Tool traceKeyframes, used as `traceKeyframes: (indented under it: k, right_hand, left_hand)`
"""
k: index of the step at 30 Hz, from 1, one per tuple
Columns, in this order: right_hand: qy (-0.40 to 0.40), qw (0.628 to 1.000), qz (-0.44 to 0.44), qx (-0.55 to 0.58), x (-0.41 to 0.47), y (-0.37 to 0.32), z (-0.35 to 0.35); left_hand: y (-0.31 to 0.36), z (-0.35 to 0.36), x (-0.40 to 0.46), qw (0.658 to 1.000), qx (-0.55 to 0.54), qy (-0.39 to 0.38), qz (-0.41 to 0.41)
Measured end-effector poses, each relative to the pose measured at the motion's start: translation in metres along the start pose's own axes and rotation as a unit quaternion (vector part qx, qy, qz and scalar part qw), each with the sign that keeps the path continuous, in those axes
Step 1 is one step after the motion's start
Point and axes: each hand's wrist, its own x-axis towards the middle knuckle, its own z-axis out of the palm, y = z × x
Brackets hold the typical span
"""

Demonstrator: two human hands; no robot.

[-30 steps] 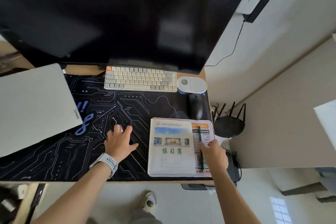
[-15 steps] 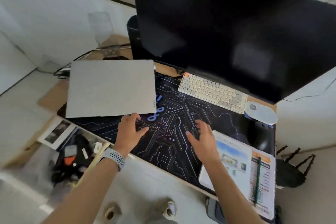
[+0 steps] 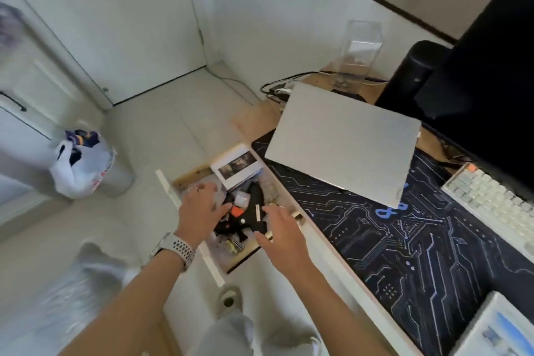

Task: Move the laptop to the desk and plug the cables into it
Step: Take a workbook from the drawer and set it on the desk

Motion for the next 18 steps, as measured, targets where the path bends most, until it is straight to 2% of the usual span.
traceKeyframes:
  k: [5, 8, 12, 18]
  right_hand:
    - [-0.077, 0.992, -0.067, -0.077, 0.027, -0.048, 0.064]
    - [-0.119, 0.980, -0.092, -0.133, 0.037, -0.067, 0.096]
    - [-0.179, 0.964, -0.086, -0.179, 0.037, -0.078, 0.133]
    - [-0.246, 0.937, -0.050, -0.242, 0.034, -0.078, 0.154]
  left_hand:
    - [-0.079, -0.010, -0.001, 0.990, 0.124, -0.060, -0.027]
    - [-0.109, -0.007, -0.001, 0.975, 0.189, -0.113, -0.005]
    - [-0.131, 0.001, 0.000, 0.956, 0.225, -0.185, 0.016]
    - [-0.139, 0.010, 0.003, 0.938, 0.243, -0.243, 0.047]
